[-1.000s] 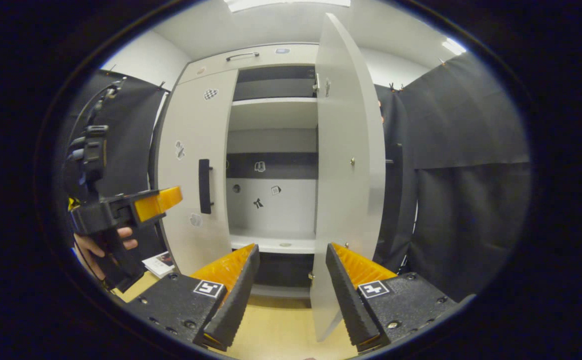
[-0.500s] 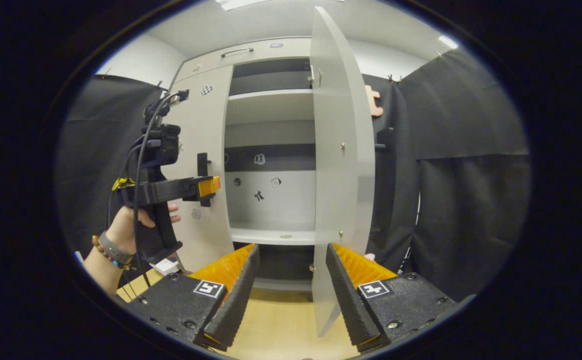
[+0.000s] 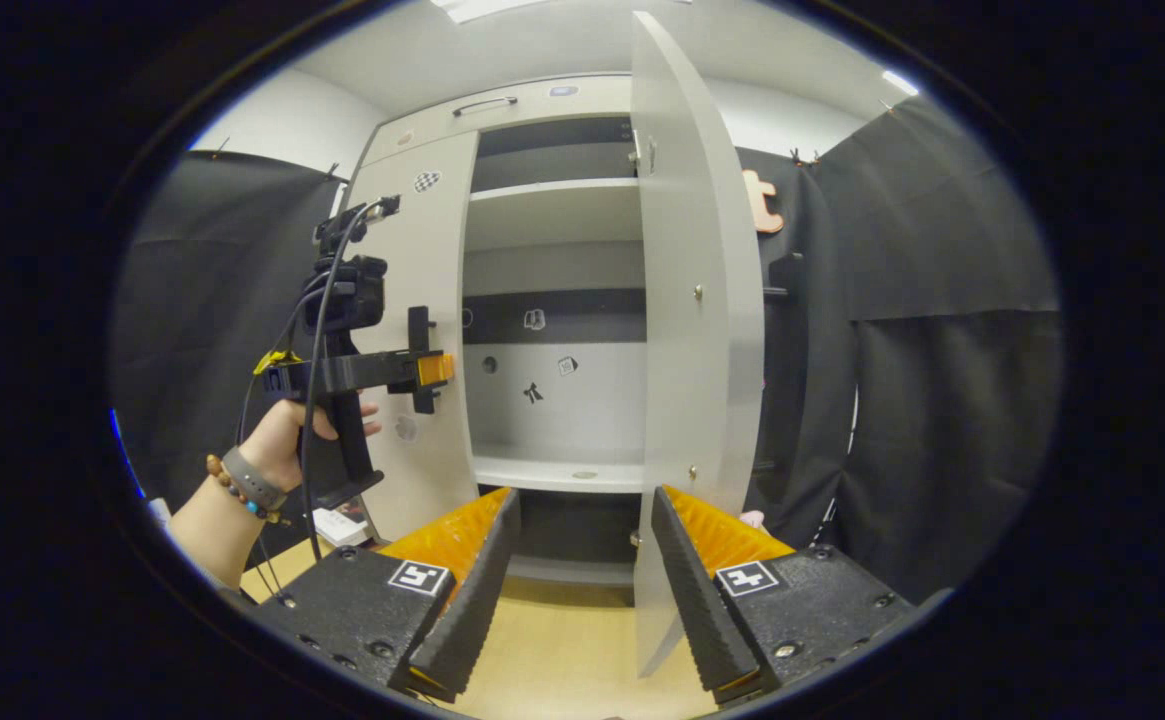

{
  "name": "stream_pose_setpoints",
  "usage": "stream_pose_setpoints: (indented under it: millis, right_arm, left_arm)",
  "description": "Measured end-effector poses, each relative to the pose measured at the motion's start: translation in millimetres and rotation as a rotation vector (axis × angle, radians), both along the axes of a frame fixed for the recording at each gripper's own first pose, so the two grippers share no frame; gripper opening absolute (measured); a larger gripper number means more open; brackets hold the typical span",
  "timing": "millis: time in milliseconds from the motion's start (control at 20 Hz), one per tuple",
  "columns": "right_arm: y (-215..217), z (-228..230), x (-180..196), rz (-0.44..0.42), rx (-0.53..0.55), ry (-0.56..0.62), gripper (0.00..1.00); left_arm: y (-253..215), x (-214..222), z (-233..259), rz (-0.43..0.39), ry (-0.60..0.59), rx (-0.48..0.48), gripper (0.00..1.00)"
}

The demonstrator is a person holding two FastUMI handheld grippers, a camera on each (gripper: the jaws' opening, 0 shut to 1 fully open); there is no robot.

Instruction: Open the right door of the double-door shoe cabinet with the right hand, and open the left door with the left hand.

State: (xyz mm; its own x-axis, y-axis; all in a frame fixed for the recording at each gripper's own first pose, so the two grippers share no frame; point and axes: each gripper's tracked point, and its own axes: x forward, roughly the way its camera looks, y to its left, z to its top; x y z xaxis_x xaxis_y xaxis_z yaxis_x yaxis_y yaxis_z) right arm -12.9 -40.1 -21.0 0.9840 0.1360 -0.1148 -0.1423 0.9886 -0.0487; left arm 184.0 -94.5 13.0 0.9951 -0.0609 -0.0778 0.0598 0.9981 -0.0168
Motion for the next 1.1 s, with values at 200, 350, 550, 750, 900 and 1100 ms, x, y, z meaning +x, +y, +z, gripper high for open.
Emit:
stream_pose_setpoints:
  millis: [200, 350, 550, 750, 900, 1100]
  right_arm:
    - [1.9, 0.4, 4.2, 0.007, 0.004, -0.005, 0.83]
    - [2.2, 0.2, 5.2, 0.004, 0.001, -0.005, 0.83]
    - [2.4, 0.0, 6.1, 0.001, 0.0, -0.008, 0.83]
    - [2.2, -1.6, 6.3, -0.002, -0.001, -0.007, 0.83]
    - [2.6, -2.9, 6.8, -0.004, 0.001, -0.003, 0.83]
    - [2.3, -5.6, 7.7, -0.014, -0.003, 0.0, 0.83]
  left_arm:
    - [-0.5, 0.7, 0.3, 0.0, -0.006, -0.002, 0.94]
    - [0.9, 0.5, -0.5, 0.002, -0.006, -0.003, 0.94]
    - [-1.1, 0.3, -1.1, 0.0, -0.006, -0.011, 0.66]
    - [-10.6, 0.3, -0.1, 0.021, -0.028, 0.056, 0.29]
    - [-10.0, 1.4, -1.2, -0.001, -0.027, 0.021, 0.14]
    - [-11.0, 0.0, -1.4, -0.021, -0.024, 0.03, 0.06]
